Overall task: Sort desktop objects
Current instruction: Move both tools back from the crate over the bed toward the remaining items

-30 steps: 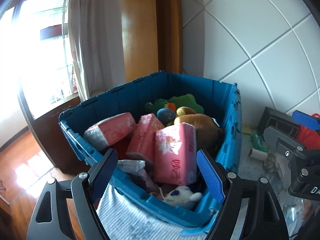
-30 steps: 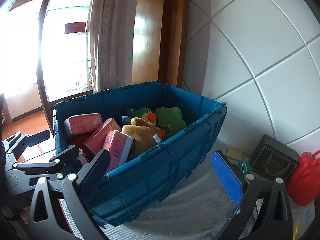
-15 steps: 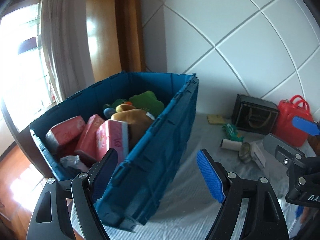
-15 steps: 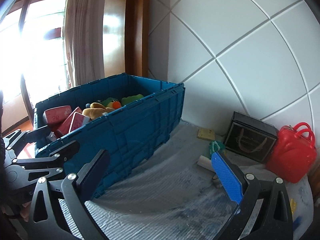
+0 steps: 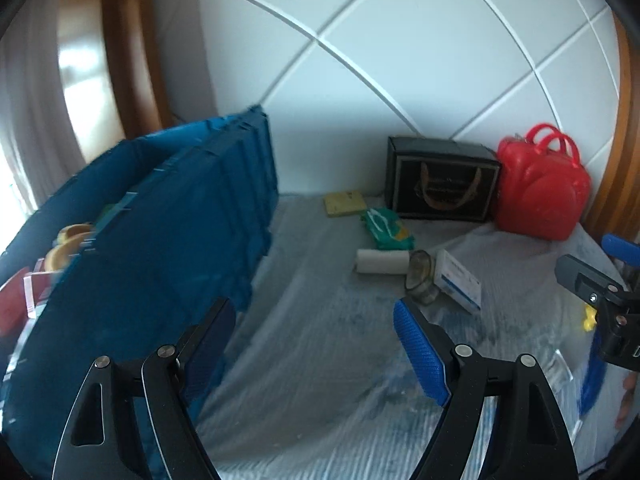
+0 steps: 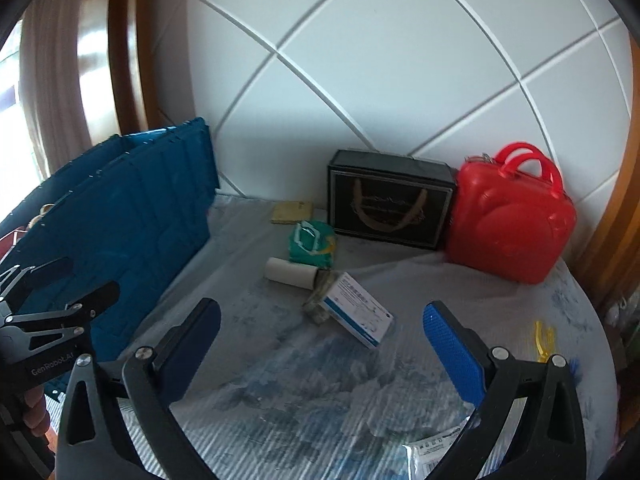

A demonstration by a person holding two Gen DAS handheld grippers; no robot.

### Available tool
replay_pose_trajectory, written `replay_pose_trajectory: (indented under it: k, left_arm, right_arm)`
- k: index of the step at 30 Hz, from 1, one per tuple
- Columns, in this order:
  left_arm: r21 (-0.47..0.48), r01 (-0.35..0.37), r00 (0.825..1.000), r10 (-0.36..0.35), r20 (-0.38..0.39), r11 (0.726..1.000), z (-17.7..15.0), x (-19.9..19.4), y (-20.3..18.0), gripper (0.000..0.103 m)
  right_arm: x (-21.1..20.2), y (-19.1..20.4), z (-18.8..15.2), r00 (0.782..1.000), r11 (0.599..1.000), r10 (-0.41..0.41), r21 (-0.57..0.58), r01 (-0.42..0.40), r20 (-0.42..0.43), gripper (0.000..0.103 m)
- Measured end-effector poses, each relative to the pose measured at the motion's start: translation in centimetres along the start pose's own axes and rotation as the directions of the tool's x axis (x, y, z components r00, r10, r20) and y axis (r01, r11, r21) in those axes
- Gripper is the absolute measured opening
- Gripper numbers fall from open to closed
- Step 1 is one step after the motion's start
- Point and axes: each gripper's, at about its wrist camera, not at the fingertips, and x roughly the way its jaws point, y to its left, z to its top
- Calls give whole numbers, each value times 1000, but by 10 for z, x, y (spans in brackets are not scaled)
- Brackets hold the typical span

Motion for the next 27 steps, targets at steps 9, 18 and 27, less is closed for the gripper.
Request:
replay_pose_trajectory:
  k: [9, 18, 27]
  left_arm:
    - [90, 79, 985, -65, -157, 993, -1, 128, -68, 82]
    - [156, 135, 957, -88, -277, 978, -25, 225, -112, 82]
    - [139, 145, 952, -100, -290, 980, -23, 269, -119, 82]
  right_arm:
    - [115, -48, -35, 975, 995, -70, 55, 83, -213, 103]
    - [219, -55, -80, 937, 995, -82, 20, 94, -339, 103]
    - [284, -54, -82, 938, 996, -80, -2, 84, -338, 103]
